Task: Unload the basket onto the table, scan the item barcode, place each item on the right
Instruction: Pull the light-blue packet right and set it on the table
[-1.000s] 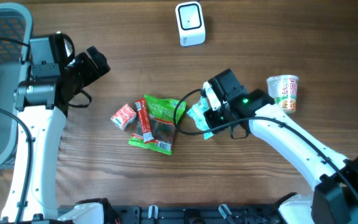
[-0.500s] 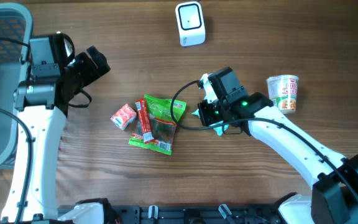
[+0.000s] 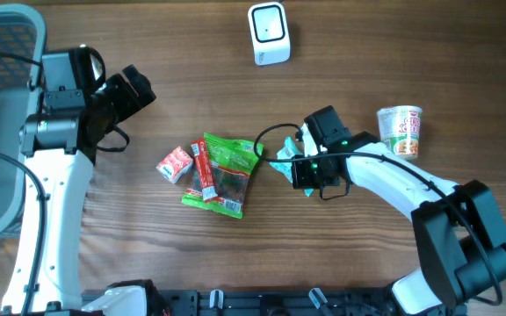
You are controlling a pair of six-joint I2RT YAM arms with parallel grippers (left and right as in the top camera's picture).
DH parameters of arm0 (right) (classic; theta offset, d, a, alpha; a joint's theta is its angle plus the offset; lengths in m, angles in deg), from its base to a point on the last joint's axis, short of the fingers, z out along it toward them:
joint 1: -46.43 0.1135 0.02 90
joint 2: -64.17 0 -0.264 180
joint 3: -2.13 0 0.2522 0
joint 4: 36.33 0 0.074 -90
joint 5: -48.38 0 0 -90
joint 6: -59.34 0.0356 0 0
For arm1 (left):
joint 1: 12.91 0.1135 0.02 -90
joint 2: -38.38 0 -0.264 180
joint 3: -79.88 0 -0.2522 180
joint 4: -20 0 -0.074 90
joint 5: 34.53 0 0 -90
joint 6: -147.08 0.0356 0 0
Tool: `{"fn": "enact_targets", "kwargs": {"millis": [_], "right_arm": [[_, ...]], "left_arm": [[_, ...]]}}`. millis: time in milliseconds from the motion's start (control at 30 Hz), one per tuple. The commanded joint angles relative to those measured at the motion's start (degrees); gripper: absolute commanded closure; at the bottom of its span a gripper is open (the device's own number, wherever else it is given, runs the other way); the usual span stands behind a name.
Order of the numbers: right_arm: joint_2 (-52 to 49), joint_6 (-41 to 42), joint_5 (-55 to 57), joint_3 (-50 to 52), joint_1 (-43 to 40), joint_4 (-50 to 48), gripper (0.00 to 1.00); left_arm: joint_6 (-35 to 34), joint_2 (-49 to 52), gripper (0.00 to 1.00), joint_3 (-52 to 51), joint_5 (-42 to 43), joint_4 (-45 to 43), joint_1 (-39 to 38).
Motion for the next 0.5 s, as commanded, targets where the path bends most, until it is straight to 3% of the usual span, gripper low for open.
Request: {"fn": "enact_targets", "kwargs": {"millis": [0,67,133,300,467], "right_arm": [[3.63,-4.92,-9.27,-4.92,-0.24,0.33,0.89],[5.55,-4.94,-9.18,-5.84,-0.24,-0.07,0.89],[5.88,-4.31,-9.2,-5.84,-1.05,-0.79,0.96],[5.51,-3.08,-9.88,-5.66,-8.09,-1.51,0.96],[1.55,0.37,-14.8,-5.66,-9.18,-5.81,0.96]], "left_arm": [[0.24,0.04,0.0,0.33,-0.52,-0.13,0.22],[0.24,0.04,0.0,0.33,-0.52,-0.13,0.22],[0.24,0.04,0.0,0.33,-0.52,-0.13,0.22],[0.24,0.04,0.0,0.33,-0.5,-0.13,0.22],[0.24,0.04,0.0,0.33,-0.52,-0.13,0.22]]}}
